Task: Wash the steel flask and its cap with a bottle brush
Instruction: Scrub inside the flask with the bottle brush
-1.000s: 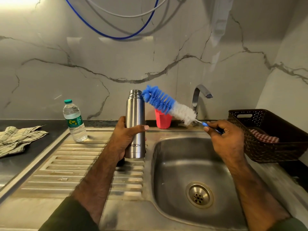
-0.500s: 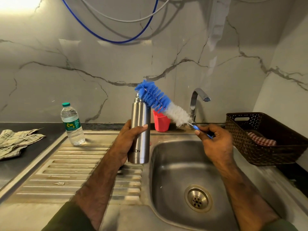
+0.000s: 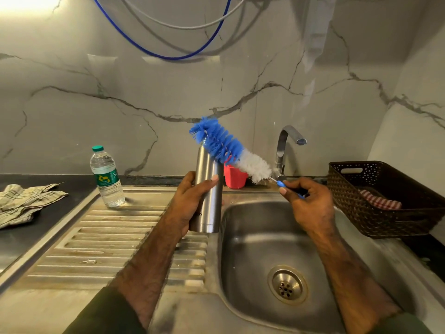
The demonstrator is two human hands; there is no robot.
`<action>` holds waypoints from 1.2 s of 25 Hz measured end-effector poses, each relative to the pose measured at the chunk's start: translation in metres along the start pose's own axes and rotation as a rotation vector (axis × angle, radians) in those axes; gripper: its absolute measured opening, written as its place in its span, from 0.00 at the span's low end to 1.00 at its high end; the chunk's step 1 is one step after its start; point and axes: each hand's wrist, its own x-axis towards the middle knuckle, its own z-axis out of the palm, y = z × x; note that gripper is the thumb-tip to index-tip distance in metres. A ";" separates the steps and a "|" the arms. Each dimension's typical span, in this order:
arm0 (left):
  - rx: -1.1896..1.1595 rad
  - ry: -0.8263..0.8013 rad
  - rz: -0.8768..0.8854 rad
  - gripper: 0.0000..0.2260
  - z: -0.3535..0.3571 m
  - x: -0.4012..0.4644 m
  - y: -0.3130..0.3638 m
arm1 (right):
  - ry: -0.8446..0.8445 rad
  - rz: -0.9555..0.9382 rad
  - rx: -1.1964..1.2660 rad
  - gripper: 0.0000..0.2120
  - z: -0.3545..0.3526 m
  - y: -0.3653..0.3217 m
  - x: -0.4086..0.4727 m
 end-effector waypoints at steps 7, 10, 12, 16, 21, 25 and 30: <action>0.042 -0.023 0.013 0.32 0.004 -0.007 -0.001 | -0.035 -0.025 0.022 0.05 0.002 0.000 -0.003; 0.019 0.010 0.011 0.40 -0.001 -0.003 0.003 | -0.004 0.008 0.035 0.05 -0.007 0.005 0.002; -0.057 0.012 -0.004 0.37 -0.013 0.000 0.005 | 0.000 0.026 0.041 0.06 -0.017 0.016 0.005; 0.006 -0.051 0.005 0.23 -0.003 -0.001 -0.002 | -0.019 -0.032 0.037 0.05 0.001 0.002 0.000; -0.058 0.033 -0.018 0.26 -0.008 -0.003 0.005 | -0.011 0.025 0.019 0.05 -0.013 0.012 0.002; 0.011 -0.004 0.018 0.35 -0.003 -0.005 0.004 | -0.023 0.005 0.025 0.05 -0.003 0.003 -0.002; -0.097 -0.017 0.002 0.29 -0.015 -0.001 0.006 | -0.008 0.042 0.035 0.06 -0.008 0.007 0.000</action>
